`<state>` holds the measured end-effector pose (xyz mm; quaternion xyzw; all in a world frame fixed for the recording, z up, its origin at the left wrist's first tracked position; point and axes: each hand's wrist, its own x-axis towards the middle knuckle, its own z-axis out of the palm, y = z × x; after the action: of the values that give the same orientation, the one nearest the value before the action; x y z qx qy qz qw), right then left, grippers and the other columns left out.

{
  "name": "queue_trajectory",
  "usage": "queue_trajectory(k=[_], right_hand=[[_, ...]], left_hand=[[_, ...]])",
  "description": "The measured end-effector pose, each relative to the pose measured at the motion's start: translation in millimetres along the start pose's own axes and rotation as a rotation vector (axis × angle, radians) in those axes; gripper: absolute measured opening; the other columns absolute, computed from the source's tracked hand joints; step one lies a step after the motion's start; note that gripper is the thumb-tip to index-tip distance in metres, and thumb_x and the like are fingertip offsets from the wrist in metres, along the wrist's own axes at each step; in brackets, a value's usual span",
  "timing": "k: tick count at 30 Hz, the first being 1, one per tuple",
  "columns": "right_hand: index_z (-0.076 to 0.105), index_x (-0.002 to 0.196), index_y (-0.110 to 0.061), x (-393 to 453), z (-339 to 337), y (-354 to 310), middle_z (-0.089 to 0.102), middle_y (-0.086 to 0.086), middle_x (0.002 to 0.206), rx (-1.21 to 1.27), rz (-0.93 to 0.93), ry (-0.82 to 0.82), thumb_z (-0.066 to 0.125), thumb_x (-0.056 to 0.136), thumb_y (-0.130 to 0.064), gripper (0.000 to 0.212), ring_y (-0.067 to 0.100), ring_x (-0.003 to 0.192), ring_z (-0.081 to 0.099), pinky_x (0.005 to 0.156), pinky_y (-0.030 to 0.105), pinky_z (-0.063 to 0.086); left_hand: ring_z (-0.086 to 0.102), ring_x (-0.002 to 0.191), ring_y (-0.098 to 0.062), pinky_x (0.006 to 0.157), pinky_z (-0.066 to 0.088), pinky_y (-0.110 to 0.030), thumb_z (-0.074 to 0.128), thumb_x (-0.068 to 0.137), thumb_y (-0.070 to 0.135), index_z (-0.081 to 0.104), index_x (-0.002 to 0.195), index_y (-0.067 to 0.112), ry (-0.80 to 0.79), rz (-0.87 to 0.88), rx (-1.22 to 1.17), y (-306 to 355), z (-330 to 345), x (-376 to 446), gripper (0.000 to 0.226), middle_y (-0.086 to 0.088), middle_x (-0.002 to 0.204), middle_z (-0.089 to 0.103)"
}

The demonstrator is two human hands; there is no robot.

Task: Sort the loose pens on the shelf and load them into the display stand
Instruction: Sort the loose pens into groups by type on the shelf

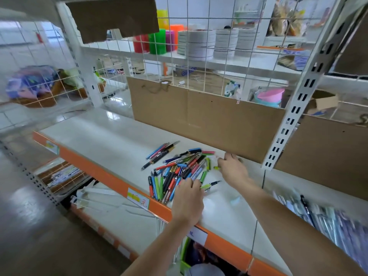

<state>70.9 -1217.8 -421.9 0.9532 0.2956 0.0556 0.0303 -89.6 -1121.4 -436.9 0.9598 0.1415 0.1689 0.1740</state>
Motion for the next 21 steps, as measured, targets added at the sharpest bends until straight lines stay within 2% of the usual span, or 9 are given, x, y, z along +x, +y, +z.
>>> queue_trajectory(k=[2,3,5,7,9,12,14,18,21], right_hand=[[0.055,0.113,-0.006,-14.0,-12.2,3.4,0.053,0.01,0.111,0.217,0.033,0.088,0.042,0.097,-0.012,0.021,0.025,0.107,0.05,0.086,0.03,0.037],[0.057,0.103,-0.004,-26.5,-20.5,4.3,0.056,0.008,0.097,0.419,0.092,0.141,0.043,0.098,-0.013,0.018,0.021,0.09,0.054,0.074,0.025,0.036],[0.053,0.083,-0.007,-59.1,-35.5,4.7,0.052,0.001,0.071,0.873,0.267,0.16,0.046,0.096,-0.012,0.016,0.014,0.064,0.048,0.056,0.021,0.031],[0.052,0.079,-0.01,-95.4,-37.3,5.7,0.054,0.004,0.069,1.275,0.42,0.164,0.048,0.094,-0.008,0.016,0.015,0.061,0.048,0.056,0.022,0.036],[0.056,0.088,-0.006,-129.5,-30.3,4.0,0.058,0.01,0.073,1.511,0.517,0.149,0.05,0.092,-0.002,0.009,0.016,0.063,0.05,0.057,0.025,0.042],[0.057,0.092,-0.005,-163.6,-17.3,1.4,0.058,0.009,0.075,1.63,0.605,0.118,0.051,0.088,0.004,0.011,0.017,0.065,0.052,0.062,0.026,0.046],[0.057,0.089,-0.005,-172.2,-13.6,1.1,0.06,0.009,0.076,1.662,0.631,0.142,0.054,0.086,0.003,0.009,0.017,0.066,0.055,0.066,0.027,0.047],[0.06,0.089,-0.008,-172.9,-15.4,0.6,0.066,0.01,0.081,1.687,0.619,0.191,0.053,0.094,-0.009,0.009,0.013,0.068,0.06,0.064,0.023,0.05],[0.058,0.092,-0.009,-174.3,-16.3,1.3,0.064,0.011,0.087,1.745,0.621,0.214,0.049,0.097,-0.011,0.01,0.014,0.075,0.063,0.061,0.02,0.05]], left_hand=[[0.039,0.084,-0.015,0.079,0.031,-0.025,0.031,0.102,0.026,0.046,0.096,0.019,0.002,0.0,-0.001,0.6,0.1,-0.5,0.017,0.005,0.09,0.044],[0.039,0.083,-0.015,0.077,0.03,-0.025,0.03,0.102,0.025,0.044,0.095,0.021,0.004,0.006,0.006,0.4,0.0,-1.2,0.016,0.005,0.089,0.045],[0.039,0.081,-0.014,0.076,0.029,-0.025,0.028,0.102,0.024,0.04,0.092,0.022,0.006,0.015,0.005,1.0,-2.0,-1.7,0.016,0.006,0.087,0.045],[0.039,0.083,-0.013,0.078,0.031,-0.025,0.025,0.103,0.023,0.039,0.095,0.022,0.004,0.017,0.01,1.8,-5.1,-2.0,0.016,0.006,0.089,0.044],[0.041,0.086,-0.013,0.081,0.035,-0.025,0.026,0.103,0.022,0.041,0.1,0.02,0.001,0.041,0.029,5.2,-9.2,-4.1,0.016,0.004,0.092,0.046],[0.046,0.078,-0.014,0.069,0.037,-0.025,0.036,0.1,0.019,0.038,0.088,0.02,-0.013,0.083,-0.028,6.5,-8.7,-5.0,0.012,0.002,0.085,0.048],[0.045,0.069,-0.014,0.06,0.032,-0.026,0.037,0.1,0.03,0.039,0.084,0.019,-0.009,0.15,-0.081,5.4,-4.8,-3.9,0.019,0.003,0.075,0.046],[0.05,0.076,-0.015,0.066,0.038,-0.027,0.013,0.088,0.062,0.056,0.095,0.016,-0.069,0.243,-0.159,14.7,3.5,-4.0,0.063,0.004,0.082,0.05],[0.05,0.079,-0.015,0.067,0.034,-0.026,0.015,0.083,0.066,0.059,0.096,0.018,-0.146,0.261,-0.231,17.9,12.9,-4.4,0.067,0.008,0.084,0.048]])
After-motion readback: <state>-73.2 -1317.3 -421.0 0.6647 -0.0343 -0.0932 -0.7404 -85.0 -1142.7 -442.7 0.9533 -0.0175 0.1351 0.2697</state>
